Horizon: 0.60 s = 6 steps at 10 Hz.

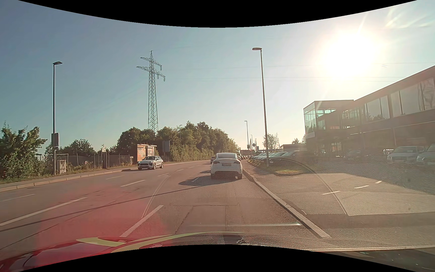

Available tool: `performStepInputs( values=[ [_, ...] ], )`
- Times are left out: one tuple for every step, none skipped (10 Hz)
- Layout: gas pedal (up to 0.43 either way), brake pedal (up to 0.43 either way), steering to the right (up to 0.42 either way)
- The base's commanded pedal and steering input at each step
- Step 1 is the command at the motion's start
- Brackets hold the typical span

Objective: Follow the waypoints while adhering to traffic rules and regulations

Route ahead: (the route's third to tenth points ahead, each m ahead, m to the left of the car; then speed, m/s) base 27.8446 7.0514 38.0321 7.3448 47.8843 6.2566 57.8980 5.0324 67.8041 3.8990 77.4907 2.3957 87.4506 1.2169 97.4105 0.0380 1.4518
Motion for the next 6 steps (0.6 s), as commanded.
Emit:
performStepInputs(
  values=[
    [0.000, 0.000, 0.013],
    [0.000, 0.000, 0.013],
    [0.000, 0.000, 0.013],
    [0.000, 0.000, 0.013],
    [0.000, 0.000, 0.013],
    [0.000, 0.000, 0.013]
  ],
)
